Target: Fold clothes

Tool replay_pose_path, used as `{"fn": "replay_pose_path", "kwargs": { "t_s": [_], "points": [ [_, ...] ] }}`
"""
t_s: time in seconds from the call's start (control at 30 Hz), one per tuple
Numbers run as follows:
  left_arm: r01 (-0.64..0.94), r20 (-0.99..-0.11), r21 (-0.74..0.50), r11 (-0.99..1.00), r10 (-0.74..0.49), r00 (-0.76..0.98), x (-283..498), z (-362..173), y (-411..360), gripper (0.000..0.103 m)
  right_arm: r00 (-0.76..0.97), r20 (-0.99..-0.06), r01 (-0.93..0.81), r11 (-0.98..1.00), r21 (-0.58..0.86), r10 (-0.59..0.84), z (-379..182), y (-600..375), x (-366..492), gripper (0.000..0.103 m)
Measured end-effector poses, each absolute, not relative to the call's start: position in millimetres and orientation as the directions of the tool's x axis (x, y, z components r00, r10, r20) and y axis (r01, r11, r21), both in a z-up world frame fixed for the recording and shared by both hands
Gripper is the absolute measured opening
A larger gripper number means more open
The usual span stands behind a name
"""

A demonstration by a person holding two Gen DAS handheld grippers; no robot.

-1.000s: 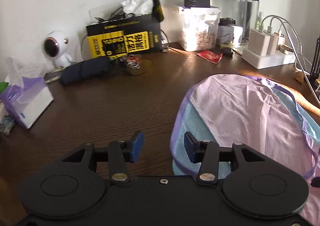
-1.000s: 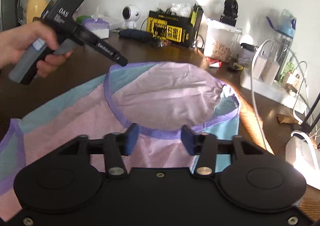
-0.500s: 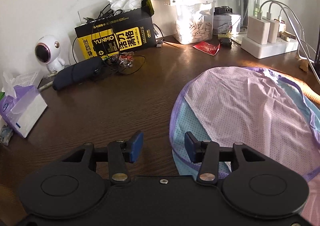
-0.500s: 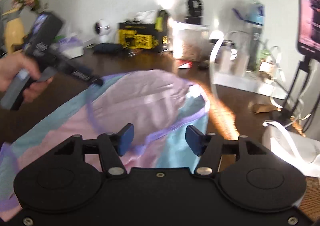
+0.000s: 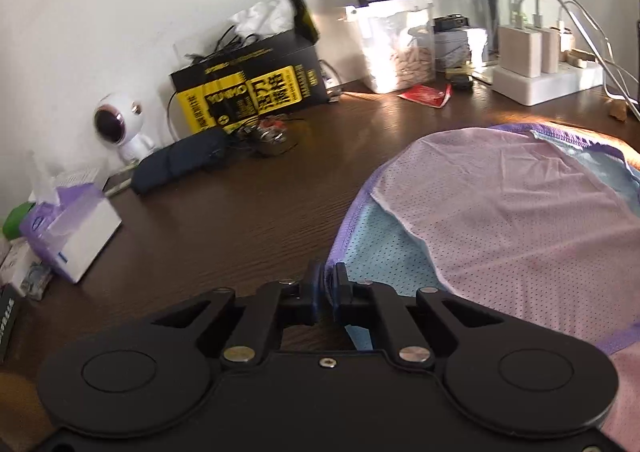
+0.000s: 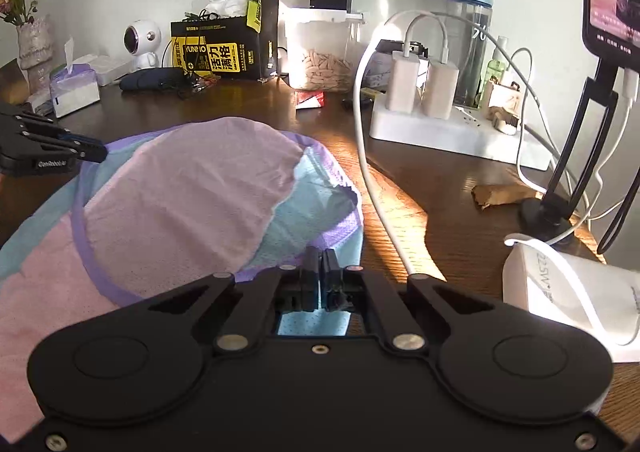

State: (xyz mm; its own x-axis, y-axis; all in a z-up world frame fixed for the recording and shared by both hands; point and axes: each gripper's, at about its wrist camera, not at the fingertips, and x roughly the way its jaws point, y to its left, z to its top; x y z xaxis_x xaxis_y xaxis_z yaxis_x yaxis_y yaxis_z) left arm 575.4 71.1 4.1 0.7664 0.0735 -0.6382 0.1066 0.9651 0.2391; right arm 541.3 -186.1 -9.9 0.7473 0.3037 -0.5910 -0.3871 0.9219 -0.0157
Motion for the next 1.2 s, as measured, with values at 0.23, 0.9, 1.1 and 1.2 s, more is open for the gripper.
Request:
{"fn": "replay_pose_path", "kwargs": {
  "t_s": [0.23,0.9,1.1,1.2],
  "points": [
    [0.065,-0.59,0.19,0.98,0.061,0.805,531,40,87,0.04,0.766,-0.533,-0.448,0.893,-0.043,0.359,25,-181,512,0.035],
    [0.025,-0.689,-0.256,0.966,-0.201,0.697,252,28,60,0.06,0.442,-0.731,-0.729,0.683,0.046,0.521,17,44,591,0.061],
    [0.082,-0.685,-0.305,0.949,-0.279,0.673,240,25,52,0.061,0.479,-0.721,-0.726,0.688,-0.005,0.501,8,53,585,0.029],
    [0.096,-0.679,-0.295,0.951,-0.279,0.679,242,24,47,0.028,0.493,-0.718,-0.723,0.691,-0.024,0.491,7,54,582,0.006]
  ]
}}
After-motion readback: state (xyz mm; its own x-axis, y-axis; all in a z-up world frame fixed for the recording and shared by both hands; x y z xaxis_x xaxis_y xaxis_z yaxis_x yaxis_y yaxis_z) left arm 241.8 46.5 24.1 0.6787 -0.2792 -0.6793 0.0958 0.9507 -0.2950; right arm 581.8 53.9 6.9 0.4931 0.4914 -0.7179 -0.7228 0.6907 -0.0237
